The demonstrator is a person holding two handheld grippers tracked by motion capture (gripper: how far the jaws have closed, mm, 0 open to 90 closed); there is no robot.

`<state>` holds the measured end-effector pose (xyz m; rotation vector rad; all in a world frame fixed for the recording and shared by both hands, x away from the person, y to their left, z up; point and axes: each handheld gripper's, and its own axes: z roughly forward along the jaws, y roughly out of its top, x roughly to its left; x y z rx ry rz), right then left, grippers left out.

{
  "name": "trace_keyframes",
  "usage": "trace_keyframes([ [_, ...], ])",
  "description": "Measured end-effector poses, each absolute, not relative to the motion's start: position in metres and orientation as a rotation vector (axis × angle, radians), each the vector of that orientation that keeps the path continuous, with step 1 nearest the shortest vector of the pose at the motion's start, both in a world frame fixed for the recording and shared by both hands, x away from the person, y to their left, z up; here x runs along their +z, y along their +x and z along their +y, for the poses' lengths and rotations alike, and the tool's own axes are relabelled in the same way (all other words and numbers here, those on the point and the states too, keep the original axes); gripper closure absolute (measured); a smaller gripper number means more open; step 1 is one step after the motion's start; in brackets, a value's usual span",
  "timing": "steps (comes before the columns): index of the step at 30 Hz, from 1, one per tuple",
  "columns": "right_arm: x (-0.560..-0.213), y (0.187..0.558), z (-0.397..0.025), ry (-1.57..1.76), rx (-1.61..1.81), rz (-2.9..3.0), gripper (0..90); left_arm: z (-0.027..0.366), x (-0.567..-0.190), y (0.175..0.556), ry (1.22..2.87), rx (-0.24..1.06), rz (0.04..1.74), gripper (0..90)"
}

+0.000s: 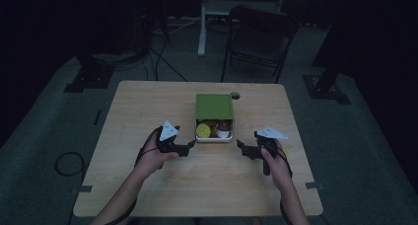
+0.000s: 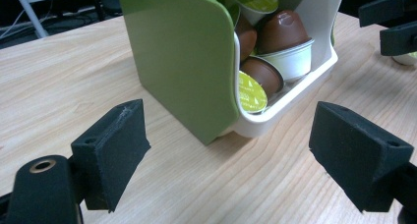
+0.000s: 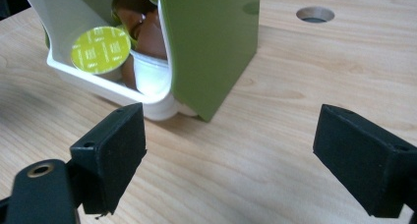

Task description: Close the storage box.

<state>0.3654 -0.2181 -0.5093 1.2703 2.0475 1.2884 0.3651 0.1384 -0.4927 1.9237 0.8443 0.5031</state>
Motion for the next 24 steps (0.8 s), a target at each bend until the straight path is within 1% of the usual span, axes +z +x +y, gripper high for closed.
trace_keyframes([
  [12, -0.517, 0.35, -0.227, 1.281, 1.257, 2.065, 12.2, 0.16, -0.499, 0.349, 1.925, 0.512, 0.899, 15.3],
  [15, -0.519, 0.346, -0.23, 1.282, 1.253, 2.072, 12.2, 0.167, -0.501, 0.344, 1.909, 0.486, 0.931, 15.2],
  [18, -0.523, 0.342, -0.233, 1.283, 1.239, 2.08, 12.2, 0.172, -0.503, 0.338, 1.913, 0.515, 0.953, 15.2],
  [24, -0.526, 0.336, -0.238, 1.294, 1.215, 2.073, 12.2, 0.183, -0.506, 0.328, 1.889, 0.52, 0.99, 15.3],
])
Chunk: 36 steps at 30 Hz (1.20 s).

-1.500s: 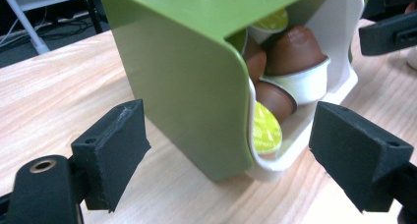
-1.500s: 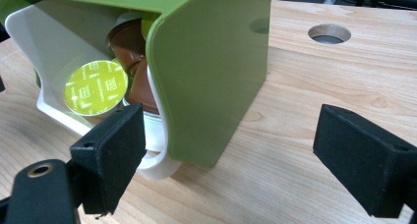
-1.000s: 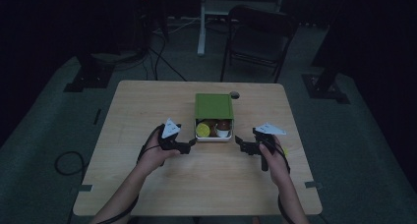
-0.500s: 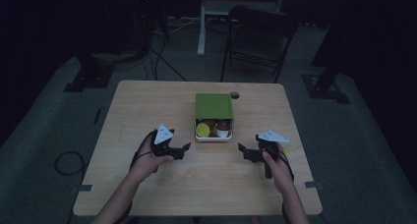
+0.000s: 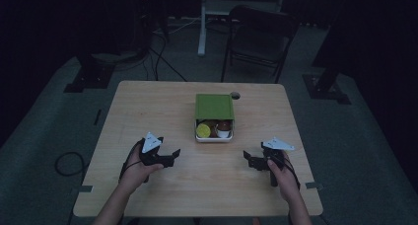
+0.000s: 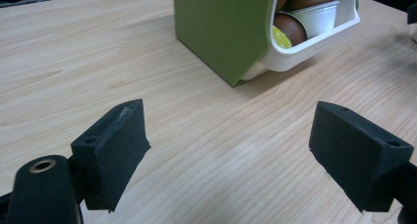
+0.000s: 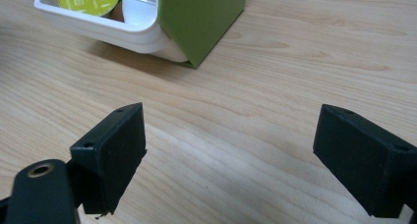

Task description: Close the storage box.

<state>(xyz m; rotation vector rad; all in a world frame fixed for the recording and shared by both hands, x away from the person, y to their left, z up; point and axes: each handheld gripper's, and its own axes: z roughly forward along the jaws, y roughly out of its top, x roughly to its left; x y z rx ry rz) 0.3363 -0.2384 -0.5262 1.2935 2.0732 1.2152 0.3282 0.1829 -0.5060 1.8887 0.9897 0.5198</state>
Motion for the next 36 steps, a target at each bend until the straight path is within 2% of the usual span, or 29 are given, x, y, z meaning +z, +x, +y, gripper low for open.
trace_keyframes([
  [19, -0.534, 0.319, -0.247, 1.274, 1.13, 2.1, 12.2, 0.207, -0.516, 0.311, 1.926, 0.527, 1.096, 15.3],
  [36, -0.548, 0.315, -0.253, 1.314, 1.025, 2.136, 12.2, 0.232, -0.521, 0.306, 1.891, 0.596, 1.287, 15.3],
])
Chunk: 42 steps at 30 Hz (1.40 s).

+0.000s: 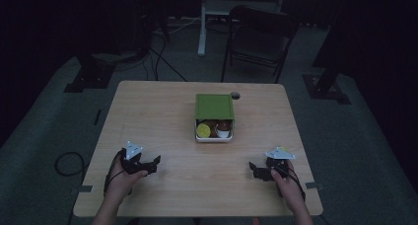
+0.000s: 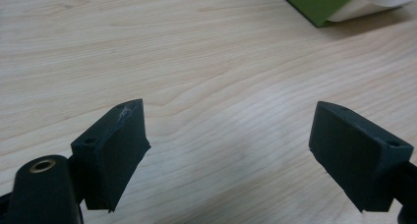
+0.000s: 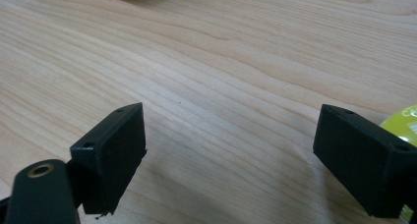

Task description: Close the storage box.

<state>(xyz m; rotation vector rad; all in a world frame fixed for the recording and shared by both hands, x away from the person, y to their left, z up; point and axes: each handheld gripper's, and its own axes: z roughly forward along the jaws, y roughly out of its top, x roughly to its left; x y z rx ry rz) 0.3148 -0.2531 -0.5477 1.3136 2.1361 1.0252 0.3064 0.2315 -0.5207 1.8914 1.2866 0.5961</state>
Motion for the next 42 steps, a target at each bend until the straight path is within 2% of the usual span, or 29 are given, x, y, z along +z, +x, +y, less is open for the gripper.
trace_keyframes([
  [13, -0.55, 0.318, -0.252, 1.304, 0.956, 2.216, 12.9, 0.258, -0.527, 0.308, 1.867, 0.64, 1.392, 15.3],
  [26, -0.55, 0.318, -0.252, 1.309, 0.955, 2.216, 12.8, 0.268, -0.536, 0.309, 1.9, 0.69, 1.474, 15.3],
  [42, -0.55, 0.318, -0.252, 1.309, 0.956, 2.216, 12.8, 0.274, -0.545, 0.311, 1.923, 0.681, 1.535, 15.3],
])
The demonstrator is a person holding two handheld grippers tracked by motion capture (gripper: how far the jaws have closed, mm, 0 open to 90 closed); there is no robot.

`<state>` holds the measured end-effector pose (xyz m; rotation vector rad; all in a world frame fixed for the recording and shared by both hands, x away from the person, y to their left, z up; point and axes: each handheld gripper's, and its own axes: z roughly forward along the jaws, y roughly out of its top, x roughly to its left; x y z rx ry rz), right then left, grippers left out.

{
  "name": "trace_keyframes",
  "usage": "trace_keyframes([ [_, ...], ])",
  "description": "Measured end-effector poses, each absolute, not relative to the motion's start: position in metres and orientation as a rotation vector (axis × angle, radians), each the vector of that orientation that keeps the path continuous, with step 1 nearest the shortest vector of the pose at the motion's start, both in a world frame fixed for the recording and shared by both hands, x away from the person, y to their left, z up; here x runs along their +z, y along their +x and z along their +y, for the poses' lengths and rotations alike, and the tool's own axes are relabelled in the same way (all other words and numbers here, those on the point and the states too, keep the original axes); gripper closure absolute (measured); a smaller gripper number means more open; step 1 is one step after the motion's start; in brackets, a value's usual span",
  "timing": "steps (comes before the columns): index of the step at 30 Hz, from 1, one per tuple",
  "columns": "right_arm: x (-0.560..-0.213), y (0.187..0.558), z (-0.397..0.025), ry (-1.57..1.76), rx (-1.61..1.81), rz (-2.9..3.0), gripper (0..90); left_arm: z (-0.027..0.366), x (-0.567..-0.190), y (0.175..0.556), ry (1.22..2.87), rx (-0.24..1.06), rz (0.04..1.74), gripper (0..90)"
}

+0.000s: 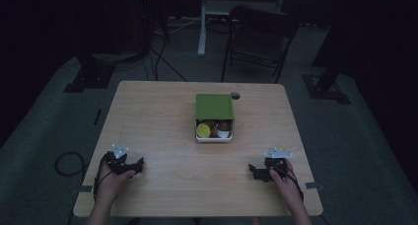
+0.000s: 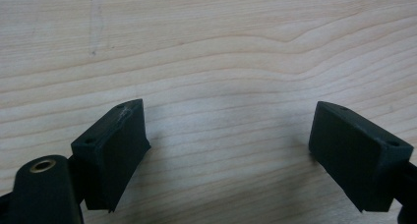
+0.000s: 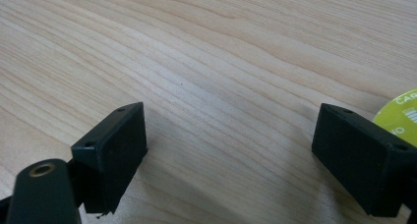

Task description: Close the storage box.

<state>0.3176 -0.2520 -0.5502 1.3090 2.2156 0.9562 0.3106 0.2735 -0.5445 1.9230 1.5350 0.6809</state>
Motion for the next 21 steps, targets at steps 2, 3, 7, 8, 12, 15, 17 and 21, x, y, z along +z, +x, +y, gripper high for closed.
trace_keyframes([
  [2, -0.5502, 0.3176, -0.252, 1.309, 0.956, 2.216, 12.8, 0.2741, -0.5447, 0.3109, 1.911, 0.665, 1.549, 15.4],
  [3, -0.5502, 0.3176, -0.252, 1.308, 0.956, 2.216, 12.8, 0.2743, -0.5449, 0.311, 1.902, 0.658, 1.556, 15.4],
  [7, -0.5502, 0.3176, -0.252, 1.308, 0.956, 2.216, 12.8, 0.2743, -0.545, 0.3111, 1.902, 0.658, 1.556, 15.2],
  [8, -0.5502, 0.3176, -0.252, 1.308, 0.956, 2.216, 12.8, 0.2743, -0.545, 0.3111, 1.902, 0.658, 1.556, 15.1],
  [12, -0.5502, 0.3176, -0.252, 1.309, 0.956, 2.216, 12.7, 0.2744, -0.5451, 0.3111, 1.902, 0.657, 1.556, 15.0],
  [15, -0.5502, 0.3176, -0.252, 1.308, 0.956, 2.216, 12.7, 0.2743, -0.5451, 0.3112, 1.904, 0.656, 1.555, 14.8],
  [17, -0.5502, 0.3176, -0.252, 1.308, 0.956, 2.216, 12.8, 0.2743, -0.5452, 0.3113, 1.906, 0.657, 1.552, 14.5],
  [21, -0.5501, 0.3176, -0.252, 1.309, 0.956, 2.216, 12.7, 0.2743, -0.5452, 0.3113, 1.905, 0.657, 1.553, 14.5],
])
